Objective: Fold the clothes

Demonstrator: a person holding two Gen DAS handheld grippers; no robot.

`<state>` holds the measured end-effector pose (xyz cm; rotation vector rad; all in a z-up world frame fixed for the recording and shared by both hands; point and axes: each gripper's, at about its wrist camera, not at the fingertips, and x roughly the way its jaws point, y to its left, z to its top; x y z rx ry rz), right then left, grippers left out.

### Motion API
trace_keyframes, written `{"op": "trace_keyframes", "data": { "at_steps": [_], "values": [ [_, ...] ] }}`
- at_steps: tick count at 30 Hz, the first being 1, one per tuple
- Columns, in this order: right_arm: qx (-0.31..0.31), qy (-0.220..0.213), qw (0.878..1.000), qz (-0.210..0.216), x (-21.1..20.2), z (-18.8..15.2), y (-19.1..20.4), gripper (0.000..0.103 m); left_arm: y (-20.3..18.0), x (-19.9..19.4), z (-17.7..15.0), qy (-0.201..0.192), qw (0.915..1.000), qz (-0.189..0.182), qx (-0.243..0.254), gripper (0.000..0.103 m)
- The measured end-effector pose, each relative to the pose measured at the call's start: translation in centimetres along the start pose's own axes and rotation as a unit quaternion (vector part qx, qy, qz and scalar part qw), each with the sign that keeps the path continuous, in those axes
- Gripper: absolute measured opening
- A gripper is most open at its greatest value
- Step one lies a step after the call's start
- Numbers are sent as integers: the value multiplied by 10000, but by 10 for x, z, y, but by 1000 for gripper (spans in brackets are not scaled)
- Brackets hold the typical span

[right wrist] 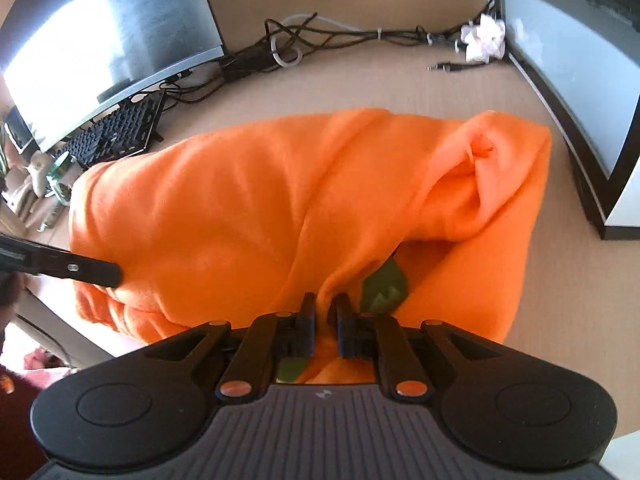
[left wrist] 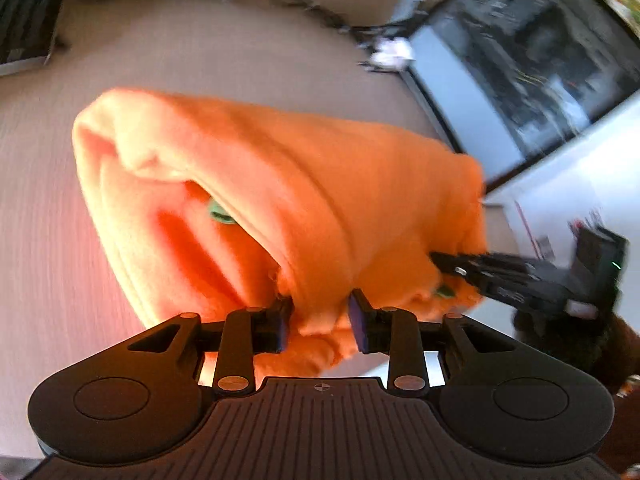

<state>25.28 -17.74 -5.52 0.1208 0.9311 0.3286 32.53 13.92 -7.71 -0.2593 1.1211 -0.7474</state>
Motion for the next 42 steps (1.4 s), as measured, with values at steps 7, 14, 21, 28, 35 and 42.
{"op": "trace_keyframes", "data": {
  "at_steps": [7, 14, 21, 28, 35, 42],
  "values": [
    [-501, -347, 9958, -686, -4, -17, 31, 9, -23, -71, 32, -1114, 9863, -912, 808, 70],
    [-1119, -104, 9884, -1025, -11, -16, 46, 13, -18, 15, 38, -720, 9940, -818, 107, 68],
    [-814, -523, 9931, -666, -62, 20, 17, 63, -15, 32, 17, -798, 9951, -567, -158, 72],
    [-668, -1334, 9878, 455, -52, 43, 14, 98, -19, 34, 4, -1061, 9932, -400, -259, 81],
    [-237, -680, 9971, 232, 31, 15, -11, 103, -26, 35, 4, -1051, 9940, -165, -244, 81],
    [-125, -800, 9962, 330, 25, 7, -12, 103, -36, 19, 7, -995, 9941, -49, -436, 85]
  ]
}}
